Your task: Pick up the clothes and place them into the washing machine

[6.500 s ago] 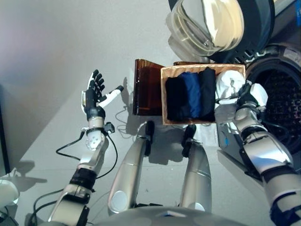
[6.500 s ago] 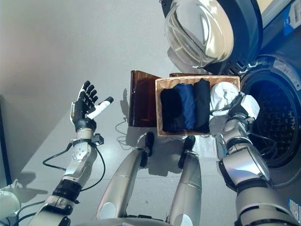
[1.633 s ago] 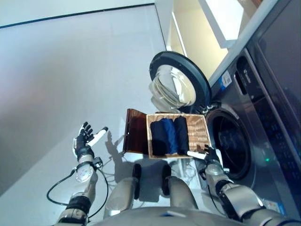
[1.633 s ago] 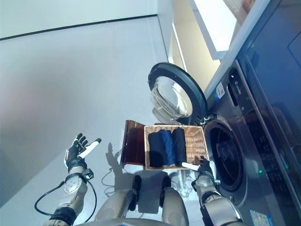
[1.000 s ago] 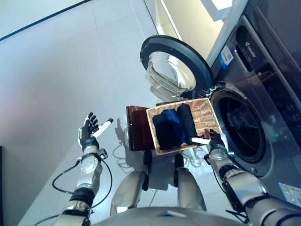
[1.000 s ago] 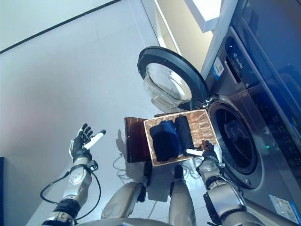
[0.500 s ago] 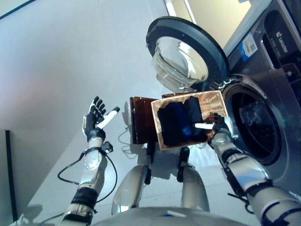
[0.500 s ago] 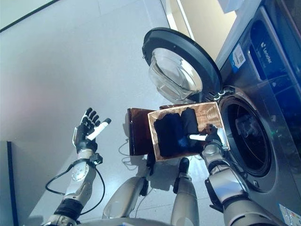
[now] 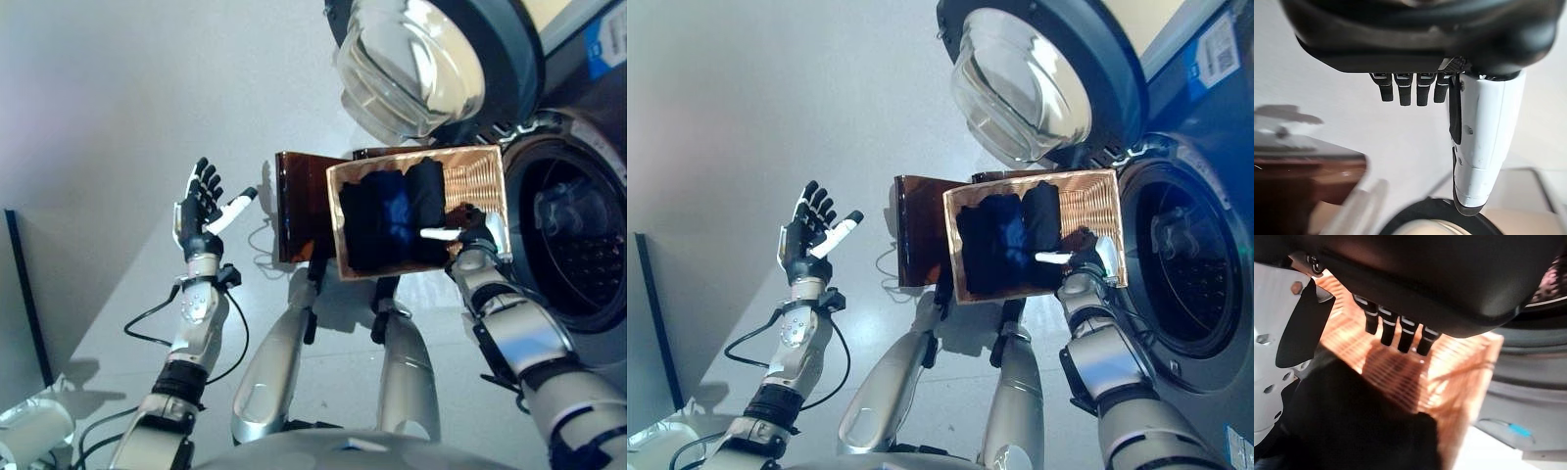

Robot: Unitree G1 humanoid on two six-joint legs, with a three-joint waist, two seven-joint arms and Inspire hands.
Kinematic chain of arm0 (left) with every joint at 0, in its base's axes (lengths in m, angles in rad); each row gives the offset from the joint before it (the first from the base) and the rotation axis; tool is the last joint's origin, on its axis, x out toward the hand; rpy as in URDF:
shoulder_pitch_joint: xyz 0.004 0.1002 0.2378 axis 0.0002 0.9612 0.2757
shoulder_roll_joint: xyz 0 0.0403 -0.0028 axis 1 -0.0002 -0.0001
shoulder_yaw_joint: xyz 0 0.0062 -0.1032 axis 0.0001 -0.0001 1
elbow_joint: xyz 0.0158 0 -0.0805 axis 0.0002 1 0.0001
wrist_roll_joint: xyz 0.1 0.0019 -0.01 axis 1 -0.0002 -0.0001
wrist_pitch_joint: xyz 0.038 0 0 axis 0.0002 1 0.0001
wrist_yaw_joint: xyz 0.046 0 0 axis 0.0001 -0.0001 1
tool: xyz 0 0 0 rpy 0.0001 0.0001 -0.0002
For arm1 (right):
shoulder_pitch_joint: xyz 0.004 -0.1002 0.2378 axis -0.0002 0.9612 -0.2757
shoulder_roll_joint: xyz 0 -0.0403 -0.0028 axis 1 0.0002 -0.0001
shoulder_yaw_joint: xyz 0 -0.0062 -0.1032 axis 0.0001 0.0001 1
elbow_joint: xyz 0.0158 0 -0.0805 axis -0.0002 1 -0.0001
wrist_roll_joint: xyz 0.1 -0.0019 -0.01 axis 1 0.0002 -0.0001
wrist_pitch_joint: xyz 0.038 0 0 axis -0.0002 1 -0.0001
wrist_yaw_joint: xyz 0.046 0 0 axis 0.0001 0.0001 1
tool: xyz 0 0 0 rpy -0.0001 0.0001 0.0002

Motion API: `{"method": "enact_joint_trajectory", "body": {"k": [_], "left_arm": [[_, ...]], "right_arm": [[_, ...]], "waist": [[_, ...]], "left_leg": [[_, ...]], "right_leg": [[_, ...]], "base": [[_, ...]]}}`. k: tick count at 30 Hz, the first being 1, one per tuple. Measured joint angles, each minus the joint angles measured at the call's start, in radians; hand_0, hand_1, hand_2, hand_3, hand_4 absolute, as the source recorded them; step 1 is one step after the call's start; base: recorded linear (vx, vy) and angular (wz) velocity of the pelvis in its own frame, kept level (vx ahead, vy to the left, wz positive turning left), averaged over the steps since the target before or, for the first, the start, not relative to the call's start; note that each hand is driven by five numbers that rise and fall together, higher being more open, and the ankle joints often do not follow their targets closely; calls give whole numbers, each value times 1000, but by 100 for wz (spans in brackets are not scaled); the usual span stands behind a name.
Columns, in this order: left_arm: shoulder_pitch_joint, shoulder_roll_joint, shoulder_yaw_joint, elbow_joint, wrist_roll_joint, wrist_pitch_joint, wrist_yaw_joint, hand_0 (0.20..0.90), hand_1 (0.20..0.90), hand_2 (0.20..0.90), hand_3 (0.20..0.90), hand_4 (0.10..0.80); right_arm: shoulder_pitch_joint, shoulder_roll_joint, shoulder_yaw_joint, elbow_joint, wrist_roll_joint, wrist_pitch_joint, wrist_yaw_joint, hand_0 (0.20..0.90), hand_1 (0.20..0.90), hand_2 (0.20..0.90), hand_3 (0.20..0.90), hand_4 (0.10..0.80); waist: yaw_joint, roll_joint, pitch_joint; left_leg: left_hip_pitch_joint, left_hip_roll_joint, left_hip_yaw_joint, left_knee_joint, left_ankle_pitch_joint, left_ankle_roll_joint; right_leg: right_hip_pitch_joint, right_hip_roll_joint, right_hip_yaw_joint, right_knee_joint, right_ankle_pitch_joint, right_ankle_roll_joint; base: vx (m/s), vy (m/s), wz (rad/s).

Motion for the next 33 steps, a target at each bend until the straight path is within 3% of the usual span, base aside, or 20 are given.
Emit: {"method": "enact_joint_trajectory", "body": {"k": [6,7,8,9,23,33], "left_arm": [[-26,14,-40,46,4,1,6,900,900,900,900,800],[-29,14,-47,57,7,5,6,900,900,900,900,800],[-28,12,-49,64,6,9,6,900,900,900,900,800],[-30,11,-53,86,6,16,6,900,900,900,900,800],[-20,12,-61,200,6,40,35,900,900,900,900,800],[-2,11,-60,305,6,47,26,900,900,900,900,800]], "right_arm": [[-54,-16,15,45,3,15,-18,900,900,900,900,800],[-77,-19,16,61,3,28,-19,774,774,774,774,710],[-85,-25,16,61,-6,35,-21,513,513,513,513,524],[-89,-32,16,64,-15,44,-24,200,200,200,200,300],[-112,-49,20,78,-92,95,-66,200,200,200,200,300],[-62,-69,-82,40,-44,82,-58,200,200,200,200,300]], "waist": [[48,6,3],[45,10,4],[47,12,5],[51,13,6],[76,18,4],[55,47,-8]], "left_leg": [[-20,-13,-14,2,3,3],[-25,-16,-19,2,5,5],[-31,-19,-26,3,7,5],[-37,-21,-33,3,10,5],[-44,-40,-37,14,20,14],[30,-38,-17,7,17,12]], "right_leg": [[-13,-18,-21,5,-3,4],[-15,-21,-25,6,-5,6],[-17,-24,-31,6,-6,7],[-18,-27,-37,6,-7,8],[-27,-48,-38,23,-6,17],[41,-46,-20,2,-5,19]], "base": [[2,58,10],[11,24,18],[21,43,24],[23,40,20],[6,10,2],[17,-7,-6]]}}
